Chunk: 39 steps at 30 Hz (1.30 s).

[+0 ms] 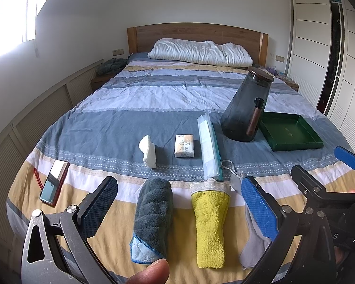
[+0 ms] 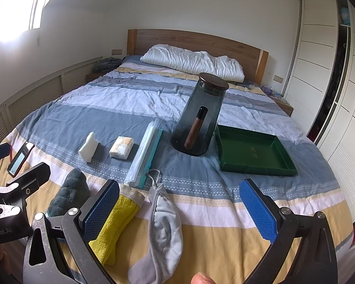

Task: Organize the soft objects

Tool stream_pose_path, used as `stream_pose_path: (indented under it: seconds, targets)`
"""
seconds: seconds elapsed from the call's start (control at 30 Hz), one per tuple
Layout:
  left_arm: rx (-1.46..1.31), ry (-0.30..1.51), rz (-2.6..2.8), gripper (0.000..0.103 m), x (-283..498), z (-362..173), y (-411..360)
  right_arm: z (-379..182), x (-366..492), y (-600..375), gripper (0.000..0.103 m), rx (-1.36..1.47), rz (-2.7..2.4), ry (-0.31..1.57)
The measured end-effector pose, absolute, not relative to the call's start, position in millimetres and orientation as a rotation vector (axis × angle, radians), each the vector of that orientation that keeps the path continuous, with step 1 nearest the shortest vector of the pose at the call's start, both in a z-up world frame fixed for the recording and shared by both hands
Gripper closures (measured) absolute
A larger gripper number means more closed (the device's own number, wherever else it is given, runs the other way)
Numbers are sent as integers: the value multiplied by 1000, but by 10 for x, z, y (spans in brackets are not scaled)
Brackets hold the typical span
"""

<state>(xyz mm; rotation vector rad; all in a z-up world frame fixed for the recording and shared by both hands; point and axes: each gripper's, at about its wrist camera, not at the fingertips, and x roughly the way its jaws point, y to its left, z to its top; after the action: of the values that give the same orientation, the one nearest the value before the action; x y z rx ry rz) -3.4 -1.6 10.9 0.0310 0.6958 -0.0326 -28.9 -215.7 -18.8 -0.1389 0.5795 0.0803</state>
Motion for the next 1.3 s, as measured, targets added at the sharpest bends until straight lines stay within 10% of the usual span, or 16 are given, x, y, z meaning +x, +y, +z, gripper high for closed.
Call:
stream_pose_path:
  seconds: [1.3]
  targets:
    - [33,704,-40,1,-50,14,-2,-225,-285,-2172,0,-141,78,588]
